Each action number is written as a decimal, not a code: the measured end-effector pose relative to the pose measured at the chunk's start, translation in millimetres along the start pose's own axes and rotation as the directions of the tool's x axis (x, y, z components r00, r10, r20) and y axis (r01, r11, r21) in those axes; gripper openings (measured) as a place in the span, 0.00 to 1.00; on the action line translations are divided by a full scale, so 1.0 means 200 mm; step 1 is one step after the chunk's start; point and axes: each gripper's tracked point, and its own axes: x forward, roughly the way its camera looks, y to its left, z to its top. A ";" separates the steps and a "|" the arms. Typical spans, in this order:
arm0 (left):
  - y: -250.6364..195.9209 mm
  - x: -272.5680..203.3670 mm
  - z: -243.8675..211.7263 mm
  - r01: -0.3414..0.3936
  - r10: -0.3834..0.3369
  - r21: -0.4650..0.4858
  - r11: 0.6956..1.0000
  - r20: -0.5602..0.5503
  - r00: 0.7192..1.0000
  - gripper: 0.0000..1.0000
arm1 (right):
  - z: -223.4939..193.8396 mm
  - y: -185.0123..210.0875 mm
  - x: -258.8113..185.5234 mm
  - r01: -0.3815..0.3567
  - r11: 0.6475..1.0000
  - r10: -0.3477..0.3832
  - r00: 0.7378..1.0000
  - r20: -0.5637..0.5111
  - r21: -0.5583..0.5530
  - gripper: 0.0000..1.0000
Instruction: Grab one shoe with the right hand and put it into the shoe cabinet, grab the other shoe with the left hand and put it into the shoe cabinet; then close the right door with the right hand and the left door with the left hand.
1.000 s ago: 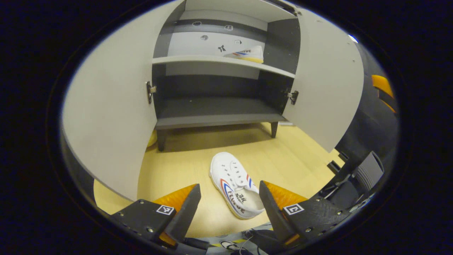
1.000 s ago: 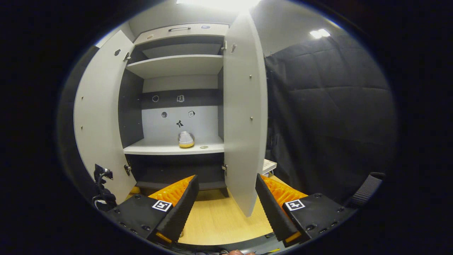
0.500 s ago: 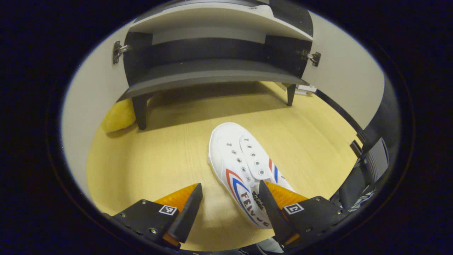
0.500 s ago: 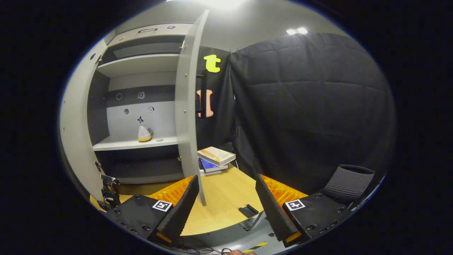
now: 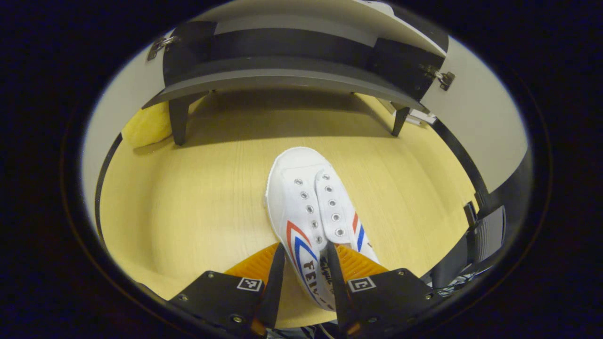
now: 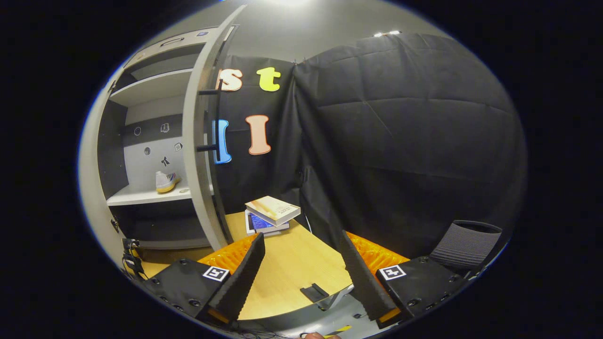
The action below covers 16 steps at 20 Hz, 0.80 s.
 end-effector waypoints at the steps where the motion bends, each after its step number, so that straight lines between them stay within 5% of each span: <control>1: 0.00 0.00 0.00 -0.003 0.003 -0.011 1.000 -0.012 1.000 0.51 | -0.03 -0.04 0.05 0.003 1.000 -0.003 1.000 -0.025 0.010 0.95; 3: 0.01 -0.01 -0.01 -0.017 0.016 -0.031 0.999 -0.026 1.000 0.53 | -0.08 -0.09 0.12 0.003 0.998 0.000 0.998 -0.060 0.059 0.96; 6: 0.03 -0.02 -0.03 -0.082 0.077 -0.116 0.990 -0.041 0.996 0.24 | -0.11 -0.17 0.22 0.023 0.997 -0.017 0.997 -0.071 0.075 0.99; 10: 0.02 -0.04 0.00 -0.146 0.145 -0.139 0.979 -0.015 0.989 0.16 | -0.12 -0.11 0.31 -0.054 0.998 0.057 0.996 -0.075 0.043 0.98; 11: 0.02 -0.03 0.00 -0.158 0.157 -0.136 0.978 -0.021 0.987 0.02 | -0.12 -0.09 0.33 -0.078 0.996 0.081 0.994 -0.076 0.034 0.99; 16: 0.05 -0.07 0.04 -0.206 0.213 -0.136 0.969 0.040 0.976 0.02 | -0.09 -0.04 0.43 -0.175 0.985 0.175 0.982 -0.068 0.001 0.99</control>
